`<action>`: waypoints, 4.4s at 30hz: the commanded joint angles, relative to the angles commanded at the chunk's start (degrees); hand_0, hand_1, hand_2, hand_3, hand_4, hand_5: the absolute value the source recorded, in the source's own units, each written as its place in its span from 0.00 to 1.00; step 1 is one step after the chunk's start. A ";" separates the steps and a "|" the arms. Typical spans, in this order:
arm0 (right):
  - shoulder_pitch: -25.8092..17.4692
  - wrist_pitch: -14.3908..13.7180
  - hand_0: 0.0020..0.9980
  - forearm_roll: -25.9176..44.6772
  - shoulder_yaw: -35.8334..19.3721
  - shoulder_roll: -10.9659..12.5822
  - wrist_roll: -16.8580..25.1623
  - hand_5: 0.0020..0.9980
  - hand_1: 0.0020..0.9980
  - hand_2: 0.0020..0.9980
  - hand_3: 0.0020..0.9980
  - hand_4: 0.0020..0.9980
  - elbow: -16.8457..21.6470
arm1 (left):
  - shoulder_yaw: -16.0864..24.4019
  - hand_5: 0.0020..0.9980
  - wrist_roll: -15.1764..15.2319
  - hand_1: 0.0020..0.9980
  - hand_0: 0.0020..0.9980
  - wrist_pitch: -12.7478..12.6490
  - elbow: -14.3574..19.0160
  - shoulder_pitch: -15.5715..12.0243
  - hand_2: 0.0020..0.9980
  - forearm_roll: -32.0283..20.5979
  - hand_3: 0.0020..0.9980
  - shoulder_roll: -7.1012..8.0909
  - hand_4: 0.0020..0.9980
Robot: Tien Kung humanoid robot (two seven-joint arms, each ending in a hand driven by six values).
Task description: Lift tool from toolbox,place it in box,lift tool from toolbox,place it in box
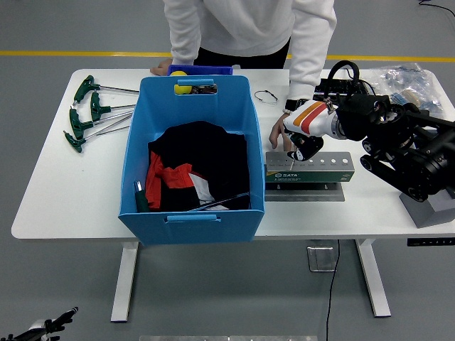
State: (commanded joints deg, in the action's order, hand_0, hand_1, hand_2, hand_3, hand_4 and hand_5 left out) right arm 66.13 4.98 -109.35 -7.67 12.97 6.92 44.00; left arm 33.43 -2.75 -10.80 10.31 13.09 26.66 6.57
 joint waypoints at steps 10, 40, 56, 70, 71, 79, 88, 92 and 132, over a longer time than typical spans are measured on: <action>0.26 -4.71 0.19 1.50 -1.27 0.21 0.97 0.55 0.10 0.12 0.14 0.59 -0.44 | 0.93 0.56 -0.29 0.89 0.90 -0.04 0.00 -0.58 0.86 1.19 0.64 0.02 0.76; 0.90 -14.61 0.06 -4.61 -17.07 2.36 0.34 0.58 0.01 0.05 0.09 0.72 17.94 | 1.13 0.56 0.04 0.89 0.90 -0.25 0.00 -0.57 0.86 0.61 0.63 0.14 0.75; 1.28 -13.67 0.22 -6.92 -6.71 -4.77 0.05 0.54 0.20 0.27 0.26 0.75 19.87 | 0.85 0.56 0.70 0.88 0.90 -1.48 0.00 0.34 0.86 0.25 0.63 0.26 0.75; 1.58 -9.62 0.71 -4.31 -1.95 -5.24 -0.05 0.53 0.73 0.90 1.00 0.85 17.66 | 0.84 0.56 0.50 0.88 0.89 -1.66 0.00 0.45 0.85 0.76 0.62 0.41 0.75; 1.48 -9.82 0.71 -4.03 -2.05 -5.22 0.03 0.53 0.73 0.90 1.00 0.85 17.56 | 1.09 0.56 0.42 0.88 0.89 -1.66 0.00 0.36 0.85 1.07 0.62 0.39 0.75; -0.45 -10.85 0.85 -3.49 -4.24 -4.14 -0.14 0.54 0.84 0.99 1.00 0.89 17.43 | 1.62 0.55 0.18 0.88 0.89 -1.63 0.00 -0.31 0.85 1.86 0.62 0.33 0.74; -6.45 -11.14 0.88 -3.72 -12.63 1.96 -0.51 0.57 0.86 0.98 1.00 0.93 19.85 | 2.25 0.55 0.05 0.88 0.89 -1.73 0.00 -1.03 0.85 2.44 0.61 0.18 0.74; -9.32 -10.97 0.90 -3.37 -17.32 5.66 -0.83 0.64 0.86 0.96 1.00 1.00 22.28 | 3.00 0.54 -0.24 0.87 0.89 -1.69 0.00 -1.29 0.84 3.48 0.61 0.04 0.73; -44.29 -28.18 0.81 55.64 -46.42 5.90 7.53 0.70 0.79 0.85 0.89 1.00 25.48 | 1.09 0.55 0.32 0.86 0.87 -1.32 0.00 -1.51 0.84 0.34 0.61 -1.42 0.73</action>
State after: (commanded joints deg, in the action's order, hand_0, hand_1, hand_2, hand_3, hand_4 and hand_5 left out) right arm 21.83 -23.21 -53.71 -54.09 18.87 14.45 69.48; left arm 34.52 -2.44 -12.12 10.31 11.57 26.99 5.16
